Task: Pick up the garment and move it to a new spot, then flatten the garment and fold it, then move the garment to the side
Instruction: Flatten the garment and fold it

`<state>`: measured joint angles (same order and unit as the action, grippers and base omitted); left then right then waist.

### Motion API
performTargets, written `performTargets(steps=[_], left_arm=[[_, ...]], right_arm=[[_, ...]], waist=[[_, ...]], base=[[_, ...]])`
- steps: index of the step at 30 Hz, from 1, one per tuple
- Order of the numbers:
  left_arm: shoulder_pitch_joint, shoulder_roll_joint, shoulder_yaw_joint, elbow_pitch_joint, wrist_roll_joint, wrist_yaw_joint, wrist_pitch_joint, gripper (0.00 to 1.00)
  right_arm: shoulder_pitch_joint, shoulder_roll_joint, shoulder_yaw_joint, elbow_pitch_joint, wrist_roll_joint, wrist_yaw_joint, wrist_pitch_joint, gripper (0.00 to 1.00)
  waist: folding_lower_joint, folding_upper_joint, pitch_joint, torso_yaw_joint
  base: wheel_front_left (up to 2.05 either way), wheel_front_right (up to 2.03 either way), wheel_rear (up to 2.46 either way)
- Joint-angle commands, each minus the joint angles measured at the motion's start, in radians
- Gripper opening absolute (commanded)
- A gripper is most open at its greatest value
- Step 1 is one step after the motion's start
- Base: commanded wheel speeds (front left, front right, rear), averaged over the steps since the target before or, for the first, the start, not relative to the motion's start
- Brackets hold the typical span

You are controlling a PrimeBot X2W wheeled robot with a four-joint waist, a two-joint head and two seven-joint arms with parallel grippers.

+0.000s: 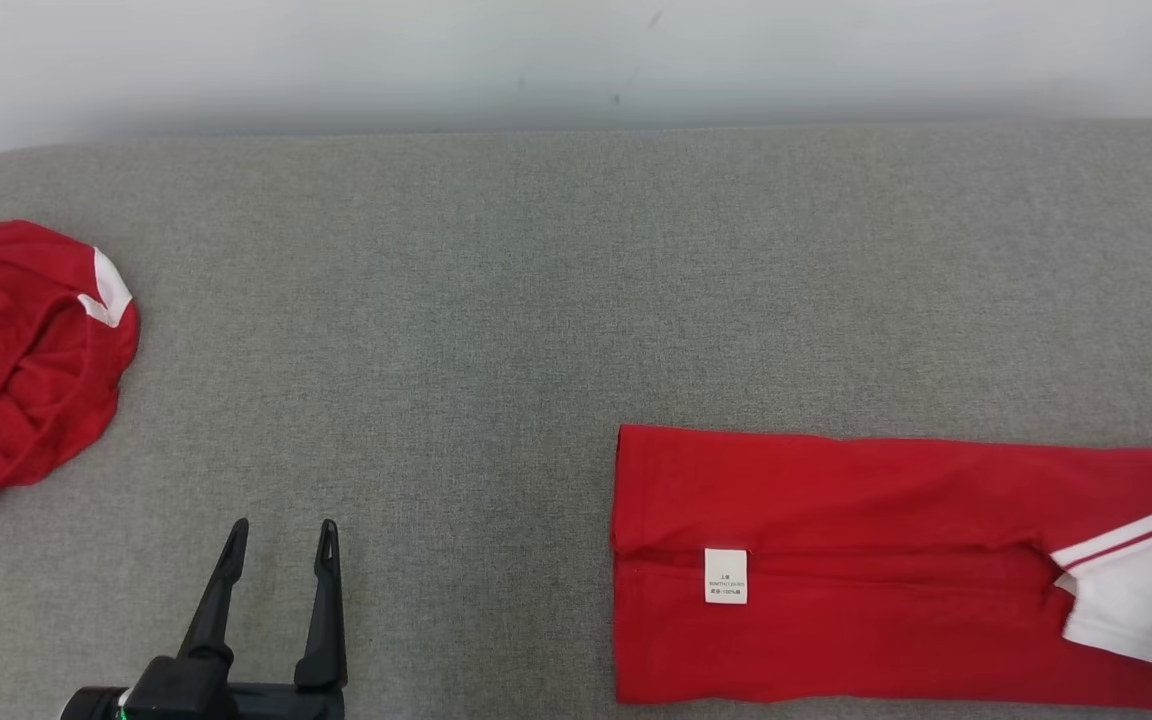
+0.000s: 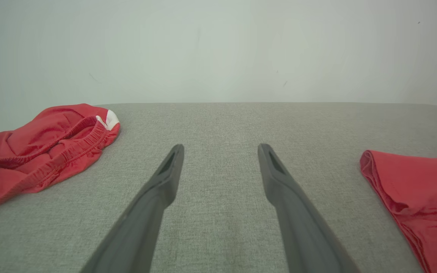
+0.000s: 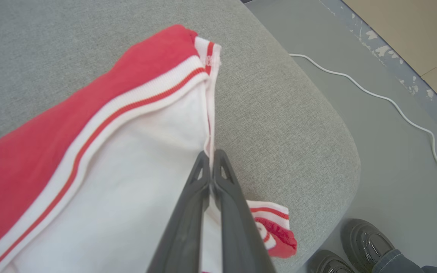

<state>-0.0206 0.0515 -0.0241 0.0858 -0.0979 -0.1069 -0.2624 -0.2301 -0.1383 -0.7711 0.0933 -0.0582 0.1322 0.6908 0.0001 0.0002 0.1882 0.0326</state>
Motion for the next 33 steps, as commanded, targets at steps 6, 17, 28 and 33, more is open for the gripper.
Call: performTargets(steps=[6, 17, 28, 33], left_arm=[[-0.002, -0.001, -0.007, 0.016, -0.004, -0.004, -0.003, 1.0], [0.016, -0.001, -0.03, 0.038, -0.016, -0.006, -0.003, 1.0], [0.027, -0.002, -0.038, 0.035, -0.021, 0.001, -0.003, 1.0], [0.032, -0.002, -0.036, 0.035, -0.021, -0.002, -0.003, 1.0]], right_arm=[[0.102, 0.051, 0.155, -0.166, 0.105, -0.002, 0.061, 0.0], [0.164, 0.087, 0.612, -0.264, 0.22, -0.002, 0.137, 0.0], [0.099, 0.089, 0.831, -0.08, 0.285, -0.002, 0.067, 0.0], [0.064, 0.09, 0.862, 0.001, 0.308, -0.002, 0.02, 0.0]], waist=[[-0.0001, -0.0002, -0.021, 0.0], [-0.0001, -0.0002, -0.063, 0.029], [-0.0001, -0.0002, -0.08, 0.083], [-0.0001, -0.0002, -0.082, 0.097]], base=[[0.0, 0.0, 0.0], [0.0, 0.0, 0.0], [0.0, 0.0, 0.0], [0.0, 0.0, 0.0]])
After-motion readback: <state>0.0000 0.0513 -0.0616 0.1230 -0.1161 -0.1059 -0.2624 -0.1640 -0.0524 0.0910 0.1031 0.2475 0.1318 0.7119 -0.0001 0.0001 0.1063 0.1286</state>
